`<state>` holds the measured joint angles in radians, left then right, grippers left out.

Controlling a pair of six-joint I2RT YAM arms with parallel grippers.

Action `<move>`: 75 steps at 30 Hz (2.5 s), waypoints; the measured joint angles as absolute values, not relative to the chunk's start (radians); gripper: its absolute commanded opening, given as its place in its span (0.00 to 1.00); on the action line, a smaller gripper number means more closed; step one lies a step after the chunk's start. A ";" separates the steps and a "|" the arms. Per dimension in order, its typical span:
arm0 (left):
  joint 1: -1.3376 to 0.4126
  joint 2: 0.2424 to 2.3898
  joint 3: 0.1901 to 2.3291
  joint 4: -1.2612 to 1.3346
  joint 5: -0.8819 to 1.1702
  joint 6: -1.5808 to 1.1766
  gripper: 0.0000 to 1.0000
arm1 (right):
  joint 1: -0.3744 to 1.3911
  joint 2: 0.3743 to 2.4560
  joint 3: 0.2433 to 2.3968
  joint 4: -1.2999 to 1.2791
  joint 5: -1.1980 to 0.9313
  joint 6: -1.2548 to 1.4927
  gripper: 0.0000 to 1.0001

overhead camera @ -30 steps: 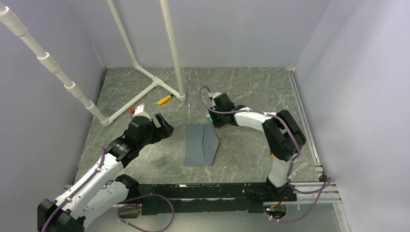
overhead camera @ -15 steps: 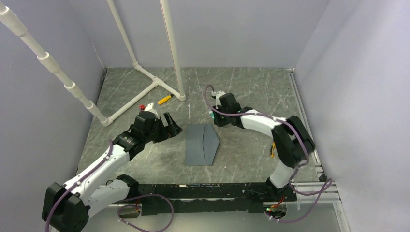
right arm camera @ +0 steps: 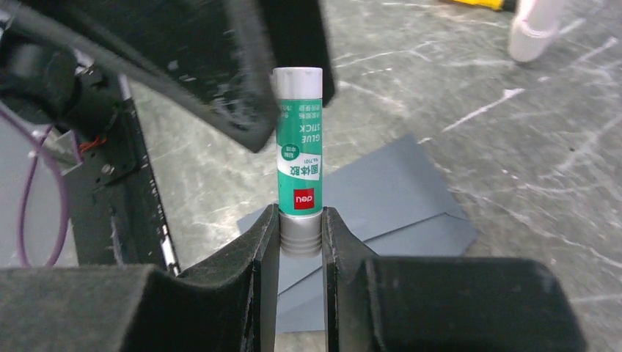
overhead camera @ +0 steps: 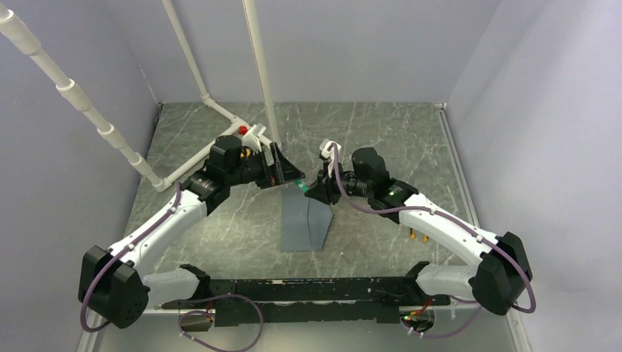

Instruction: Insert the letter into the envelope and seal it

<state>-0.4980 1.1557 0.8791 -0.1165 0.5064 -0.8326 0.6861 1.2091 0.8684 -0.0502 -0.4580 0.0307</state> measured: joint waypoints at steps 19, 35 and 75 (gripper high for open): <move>-0.499 1.257 0.943 -0.231 0.711 -0.822 0.63 | 0.741 1.227 0.920 -0.165 -0.500 -0.079 0.15; -0.499 1.290 0.943 -0.229 0.723 -0.833 0.18 | 0.747 1.252 0.938 -0.186 -0.516 -0.105 0.17; -0.481 1.201 0.958 0.008 0.748 -1.188 0.02 | 0.557 0.999 0.725 0.268 -0.456 1.016 0.74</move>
